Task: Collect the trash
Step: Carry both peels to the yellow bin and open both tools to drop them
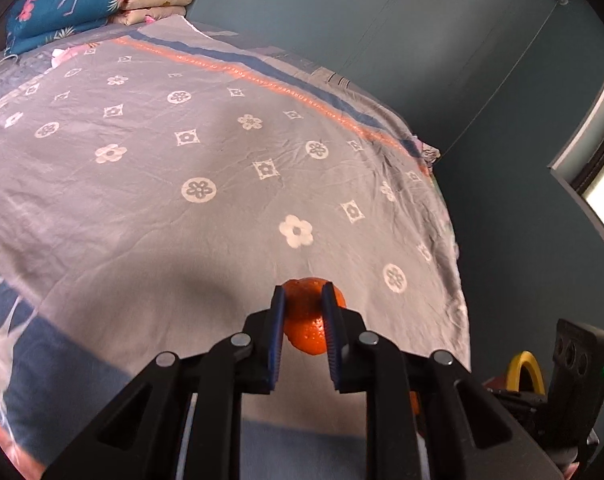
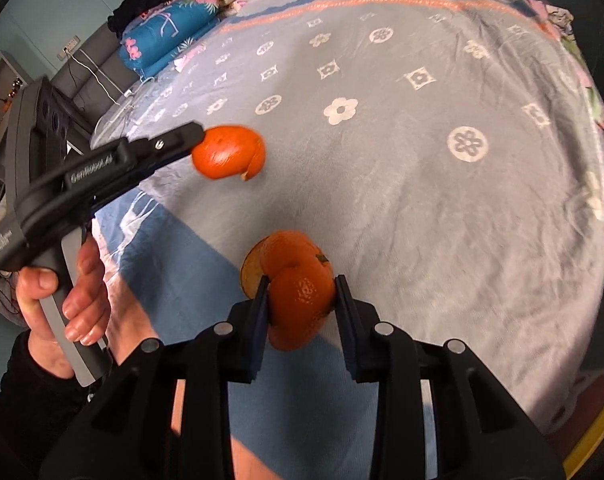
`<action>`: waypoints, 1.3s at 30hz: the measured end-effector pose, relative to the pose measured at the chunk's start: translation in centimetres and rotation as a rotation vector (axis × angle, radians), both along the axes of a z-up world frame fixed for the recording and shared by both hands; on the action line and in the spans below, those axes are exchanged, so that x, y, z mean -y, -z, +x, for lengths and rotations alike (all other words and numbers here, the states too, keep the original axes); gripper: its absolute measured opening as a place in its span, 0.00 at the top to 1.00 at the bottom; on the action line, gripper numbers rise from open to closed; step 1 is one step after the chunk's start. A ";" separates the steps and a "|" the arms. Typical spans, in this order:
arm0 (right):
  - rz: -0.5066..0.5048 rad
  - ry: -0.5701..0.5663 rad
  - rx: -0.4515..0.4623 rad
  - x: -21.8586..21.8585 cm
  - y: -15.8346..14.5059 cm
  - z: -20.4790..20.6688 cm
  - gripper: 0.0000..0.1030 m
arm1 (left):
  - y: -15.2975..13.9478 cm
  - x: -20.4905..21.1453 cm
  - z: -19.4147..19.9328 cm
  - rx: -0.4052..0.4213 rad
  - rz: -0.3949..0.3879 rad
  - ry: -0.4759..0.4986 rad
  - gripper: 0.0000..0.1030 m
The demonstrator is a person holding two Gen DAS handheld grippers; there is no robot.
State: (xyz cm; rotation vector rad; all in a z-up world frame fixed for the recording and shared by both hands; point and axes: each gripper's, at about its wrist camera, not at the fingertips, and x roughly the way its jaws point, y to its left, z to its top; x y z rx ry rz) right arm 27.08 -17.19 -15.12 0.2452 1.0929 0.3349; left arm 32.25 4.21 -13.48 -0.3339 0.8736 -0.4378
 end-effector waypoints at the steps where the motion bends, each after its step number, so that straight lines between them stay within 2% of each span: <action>1: 0.003 0.006 0.001 0.5 -0.5 -0.8 0.71 | -0.3 -0.1 -0.6 0.002 -0.007 0.002 0.84; 7: 0.000 0.029 0.036 2.3 -3.1 -5.1 0.71 | -2.9 0.0 -5.6 0.045 -0.016 0.017 0.84; 16: 0.010 0.100 0.100 7.0 -6.2 -10.8 0.71 | -6.6 2.3 -11.9 0.100 0.024 0.038 0.84; 17: 0.014 0.112 0.108 7.6 -6.5 -11.4 0.71 | -7.0 2.7 -12.5 0.107 0.028 0.038 0.89; 18: 0.016 0.122 0.118 8.1 -6.9 -12.0 0.71 | -7.6 3.2 -13.3 0.118 0.034 0.048 1.00; 21: 0.017 0.148 0.148 9.5 -7.9 -13.4 0.71 | -9.0 4.7 -14.8 0.128 0.018 0.092 1.00; 27: 0.035 0.215 0.184 13.2 -9.1 -15.7 0.71 | -8.8 7.2 -15.3 0.079 -0.020 0.121 1.00; 29: 0.036 0.233 0.208 14.4 -9.7 -16.6 0.71 | -8.6 8.1 -15.6 0.084 0.025 0.151 1.00; 31: 0.034 0.244 0.218 15.0 -9.9 -17.0 0.70 | -7.6 9.2 -15.3 0.050 0.082 0.191 0.99; 32: 0.043 0.254 0.224 15.7 -9.9 -17.4 0.70 | -6.8 9.6 -15.0 0.031 0.103 0.204 0.97; 34: 0.054 0.267 0.226 16.3 -9.8 -17.5 0.70 | -4.9 10.3 -14.5 0.001 0.149 0.218 0.81; 35: 0.061 0.274 0.226 16.7 -9.7 -17.6 0.70 | -4.0 10.6 -14.4 -0.012 0.169 0.218 0.64; 36: 0.072 0.282 0.223 17.3 -9.5 -17.7 0.70 | -2.8 10.9 -14.3 -0.026 0.195 0.217 0.59; 39: 0.077 0.284 0.221 17.9 -9.1 -17.9 0.70 | 1.2 11.4 -13.5 -0.099 0.286 0.211 0.59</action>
